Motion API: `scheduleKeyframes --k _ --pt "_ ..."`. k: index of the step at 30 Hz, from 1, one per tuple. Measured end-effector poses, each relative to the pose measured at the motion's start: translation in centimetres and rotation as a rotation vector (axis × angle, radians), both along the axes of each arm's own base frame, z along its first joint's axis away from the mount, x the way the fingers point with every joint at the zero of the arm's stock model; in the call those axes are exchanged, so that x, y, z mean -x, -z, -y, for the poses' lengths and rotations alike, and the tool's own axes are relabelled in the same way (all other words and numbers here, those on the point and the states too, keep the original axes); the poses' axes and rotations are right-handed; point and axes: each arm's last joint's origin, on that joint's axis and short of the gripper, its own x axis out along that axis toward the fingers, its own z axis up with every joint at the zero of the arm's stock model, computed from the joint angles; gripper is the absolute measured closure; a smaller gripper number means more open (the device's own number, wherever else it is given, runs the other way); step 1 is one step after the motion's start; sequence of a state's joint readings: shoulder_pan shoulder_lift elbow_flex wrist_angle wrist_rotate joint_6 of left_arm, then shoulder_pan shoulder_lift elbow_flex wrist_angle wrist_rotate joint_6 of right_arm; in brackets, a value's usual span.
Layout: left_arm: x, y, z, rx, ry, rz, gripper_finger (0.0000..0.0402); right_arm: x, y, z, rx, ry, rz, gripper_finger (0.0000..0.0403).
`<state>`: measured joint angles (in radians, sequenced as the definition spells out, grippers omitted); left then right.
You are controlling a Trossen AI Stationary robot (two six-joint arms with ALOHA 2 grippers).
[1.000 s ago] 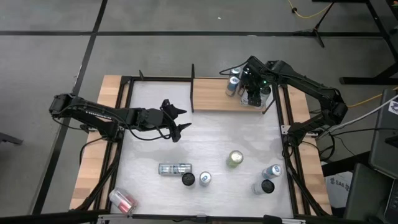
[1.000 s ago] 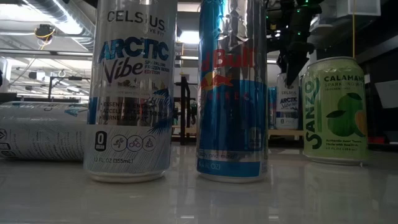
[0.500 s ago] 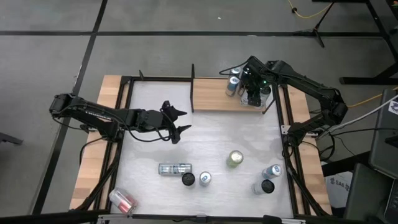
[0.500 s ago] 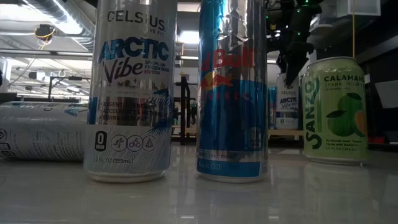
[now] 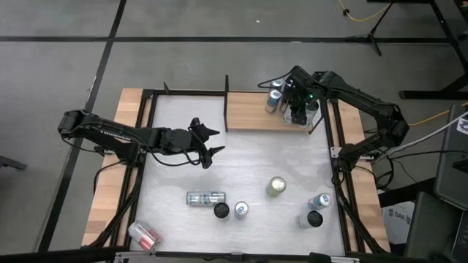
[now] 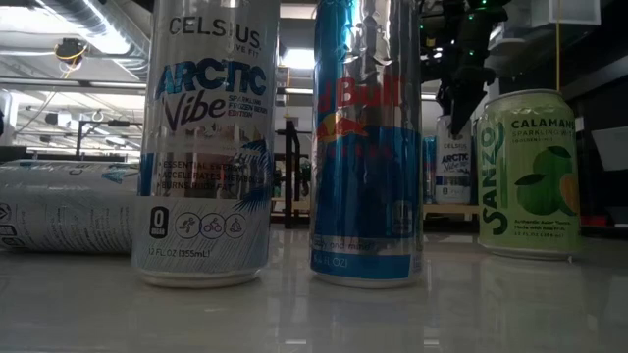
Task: Place canned beverage on shelf
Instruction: Put the white-blue soda can on the shelf aligned with the other white-blue soda can
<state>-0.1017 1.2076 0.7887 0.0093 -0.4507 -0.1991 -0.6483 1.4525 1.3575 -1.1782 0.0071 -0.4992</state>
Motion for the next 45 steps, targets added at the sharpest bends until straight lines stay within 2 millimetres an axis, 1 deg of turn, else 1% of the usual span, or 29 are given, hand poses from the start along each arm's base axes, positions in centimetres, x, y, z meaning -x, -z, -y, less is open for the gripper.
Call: scheduleKeyframes --k 45 --pt "0.0 0.0 -0.01 0.0 -0.001 0.0 0.0119 0.05 0.02 -0.2 -0.043 -0.017 0.012 0.0113"
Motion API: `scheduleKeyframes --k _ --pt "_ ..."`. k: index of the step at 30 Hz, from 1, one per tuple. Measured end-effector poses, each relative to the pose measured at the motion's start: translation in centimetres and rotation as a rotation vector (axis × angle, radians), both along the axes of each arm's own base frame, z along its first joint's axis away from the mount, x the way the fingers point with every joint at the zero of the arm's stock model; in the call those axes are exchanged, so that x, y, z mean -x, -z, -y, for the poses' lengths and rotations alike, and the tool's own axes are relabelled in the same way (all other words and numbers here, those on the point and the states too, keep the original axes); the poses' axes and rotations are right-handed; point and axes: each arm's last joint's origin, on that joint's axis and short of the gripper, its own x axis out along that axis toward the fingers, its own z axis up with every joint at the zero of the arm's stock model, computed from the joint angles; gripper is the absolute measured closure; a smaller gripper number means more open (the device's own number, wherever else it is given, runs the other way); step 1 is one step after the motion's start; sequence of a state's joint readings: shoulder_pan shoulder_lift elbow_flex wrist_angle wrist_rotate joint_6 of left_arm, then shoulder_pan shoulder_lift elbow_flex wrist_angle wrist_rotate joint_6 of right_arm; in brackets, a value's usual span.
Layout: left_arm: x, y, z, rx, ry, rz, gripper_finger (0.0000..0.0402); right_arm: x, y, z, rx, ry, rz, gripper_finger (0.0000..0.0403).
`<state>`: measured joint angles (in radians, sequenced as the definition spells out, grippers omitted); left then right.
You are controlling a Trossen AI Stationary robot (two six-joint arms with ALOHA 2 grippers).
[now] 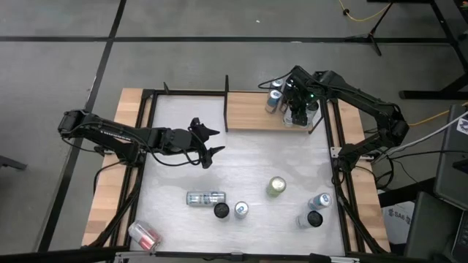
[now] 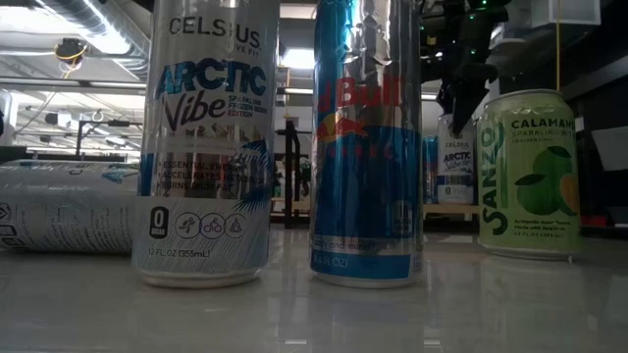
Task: Place canned beverage on shelf
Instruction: Put the white-blue soda can on the shelf aligned with the other white-blue soda can, then put the white-blue soda can on the shelf aligned with the other white-blue soda cans
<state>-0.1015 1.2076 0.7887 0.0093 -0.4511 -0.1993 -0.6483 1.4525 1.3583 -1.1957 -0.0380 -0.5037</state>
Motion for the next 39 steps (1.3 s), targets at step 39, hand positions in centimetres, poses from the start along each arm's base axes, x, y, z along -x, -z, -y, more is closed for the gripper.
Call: scheduleKeyframes --k 39 --pt "0.0 0.0 0.0 0.0 0.0 0.0 0.0119 1.0 -4.0 0.5 0.025 0.049 0.035 0.0003"
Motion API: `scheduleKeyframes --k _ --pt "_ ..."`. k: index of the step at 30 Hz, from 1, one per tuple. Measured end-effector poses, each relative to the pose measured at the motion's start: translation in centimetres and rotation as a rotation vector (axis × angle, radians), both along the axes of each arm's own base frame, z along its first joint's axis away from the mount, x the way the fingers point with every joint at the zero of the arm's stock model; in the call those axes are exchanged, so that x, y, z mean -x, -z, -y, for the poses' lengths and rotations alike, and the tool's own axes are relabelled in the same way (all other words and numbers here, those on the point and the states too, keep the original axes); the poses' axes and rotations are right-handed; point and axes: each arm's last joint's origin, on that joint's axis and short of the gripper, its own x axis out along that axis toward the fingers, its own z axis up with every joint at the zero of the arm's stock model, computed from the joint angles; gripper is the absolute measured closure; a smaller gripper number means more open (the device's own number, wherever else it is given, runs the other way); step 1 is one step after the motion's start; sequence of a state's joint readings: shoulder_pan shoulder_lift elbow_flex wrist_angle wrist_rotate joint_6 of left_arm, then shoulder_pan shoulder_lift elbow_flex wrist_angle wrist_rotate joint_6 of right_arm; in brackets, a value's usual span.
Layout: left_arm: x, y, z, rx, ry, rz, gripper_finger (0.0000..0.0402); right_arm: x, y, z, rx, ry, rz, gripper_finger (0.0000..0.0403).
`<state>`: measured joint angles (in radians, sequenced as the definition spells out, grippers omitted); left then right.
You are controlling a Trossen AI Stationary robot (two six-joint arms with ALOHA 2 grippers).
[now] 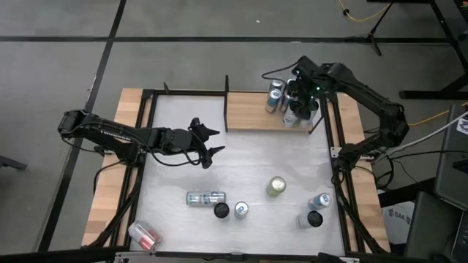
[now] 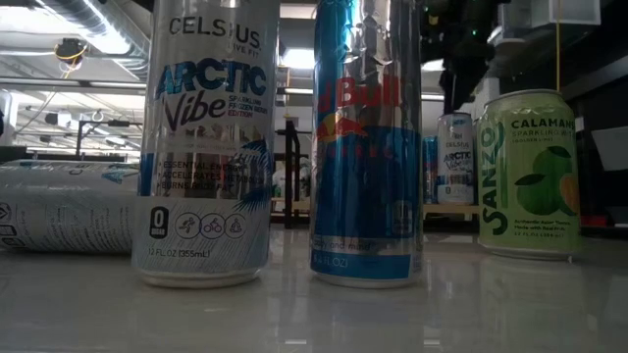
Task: Place canned beverage on shelf
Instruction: Put the white-blue soda can on the shelf aligned with the other white-blue soda cans
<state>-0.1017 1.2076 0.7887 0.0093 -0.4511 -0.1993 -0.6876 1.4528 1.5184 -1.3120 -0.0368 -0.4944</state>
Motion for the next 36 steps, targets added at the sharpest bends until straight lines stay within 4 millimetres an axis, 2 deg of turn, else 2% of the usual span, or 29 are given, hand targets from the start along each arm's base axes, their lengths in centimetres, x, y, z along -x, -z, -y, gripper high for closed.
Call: scheduleKeyframes --k 5,8,11,16,25,30,36 --pt "0.0 0.0 0.0 0.0 -0.001 0.0 0.0119 0.9 -2.4 -0.9 -0.052 0.064 0.015 0.0003" --pt "0.0 0.0 0.0 0.0 0.0 0.0 0.0119 1.2 -3.7 -2.1 -0.076 0.061 0.038 0.0003" --pt "0.0 0.0 0.0 0.0 -0.001 0.0 0.0119 1.6 -4.6 -3.9 -0.072 0.036 0.074 0.0003" --pt "0.0 0.0 0.0 0.0 0.0 0.0 0.0119 1.8 -6.0 -8.0 -0.085 -0.019 0.149 0.0003" --pt "0.0 0.0 0.0 0.0 -0.001 0.0 0.0119 1.2 -6.8 -15.7 -0.214 -0.133 0.192 0.0003" --pt "0.0 0.0 0.0 0.0 0.0 0.0 0.0119 1.2 -6.8 -18.6 -0.278 -0.184 0.184 0.0003" --pt "0.0 0.0 0.0 0.0 -0.001 0.0 0.0119 -0.1 -7.1 -21.5 -0.376 -0.208 0.28 0.0003"
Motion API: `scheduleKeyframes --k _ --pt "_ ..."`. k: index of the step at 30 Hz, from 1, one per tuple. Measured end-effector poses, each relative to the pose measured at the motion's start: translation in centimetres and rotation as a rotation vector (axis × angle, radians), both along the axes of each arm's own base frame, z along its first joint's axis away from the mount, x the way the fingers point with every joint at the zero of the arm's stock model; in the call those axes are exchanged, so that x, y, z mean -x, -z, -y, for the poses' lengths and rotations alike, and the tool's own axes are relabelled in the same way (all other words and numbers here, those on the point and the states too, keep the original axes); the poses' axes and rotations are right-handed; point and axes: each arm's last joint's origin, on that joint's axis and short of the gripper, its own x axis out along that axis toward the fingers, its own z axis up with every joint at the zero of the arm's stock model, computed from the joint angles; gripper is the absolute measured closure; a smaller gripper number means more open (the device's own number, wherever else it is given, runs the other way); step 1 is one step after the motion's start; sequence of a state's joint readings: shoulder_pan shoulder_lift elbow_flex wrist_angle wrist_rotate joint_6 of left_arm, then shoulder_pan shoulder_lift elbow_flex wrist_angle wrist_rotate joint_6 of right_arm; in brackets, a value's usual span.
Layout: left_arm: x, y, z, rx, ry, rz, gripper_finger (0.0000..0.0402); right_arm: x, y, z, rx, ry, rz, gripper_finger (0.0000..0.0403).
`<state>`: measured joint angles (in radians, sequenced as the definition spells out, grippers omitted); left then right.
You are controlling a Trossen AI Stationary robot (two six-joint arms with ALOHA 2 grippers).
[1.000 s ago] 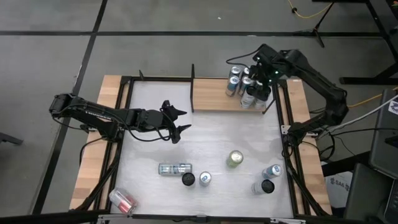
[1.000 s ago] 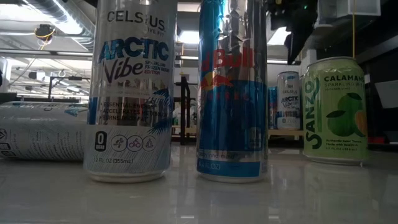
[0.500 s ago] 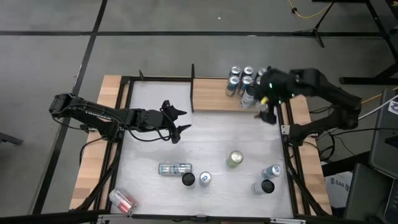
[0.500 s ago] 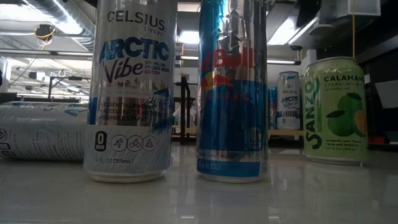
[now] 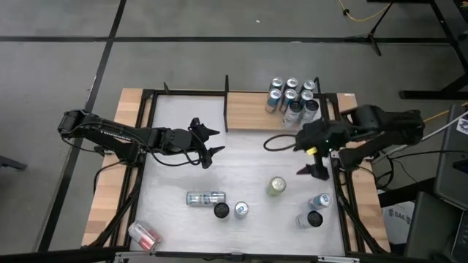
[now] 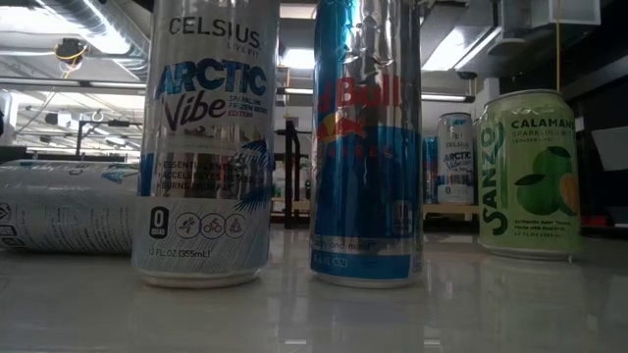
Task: Place canned beverage on shelf
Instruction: Put the white-blue soda can on the shelf aligned with the other white-blue soda cans
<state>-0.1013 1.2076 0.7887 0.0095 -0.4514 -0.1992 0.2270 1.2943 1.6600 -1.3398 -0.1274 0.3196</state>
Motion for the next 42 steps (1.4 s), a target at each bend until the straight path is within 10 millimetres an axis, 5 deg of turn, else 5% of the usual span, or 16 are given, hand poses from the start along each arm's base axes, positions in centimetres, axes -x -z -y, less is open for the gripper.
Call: scheduleKeyframes --k 16,24,31,42 --pt "-0.2 -0.4 -0.2 0.012 -0.005 0.046 0.0119 -1.2 2.8 -8.8 -0.123 0.039 -0.202 0.0004" --pt "-0.2 -0.4 -0.1 0.02 0.014 0.046 0.0119 1.0 5.1 -13.7 -0.046 0.119 -0.386 0.0004" --pt "-0.2 -0.4 -0.1 0.021 0.017 0.045 0.0119 3.2 7.0 -17.7 0.11 0.073 -0.365 0.0004" --pt "-0.2 -0.4 -0.1 0.021 0.017 0.045 0.0119 3.1 9.7 -19.7 0.275 0.065 -0.406 0.0004"
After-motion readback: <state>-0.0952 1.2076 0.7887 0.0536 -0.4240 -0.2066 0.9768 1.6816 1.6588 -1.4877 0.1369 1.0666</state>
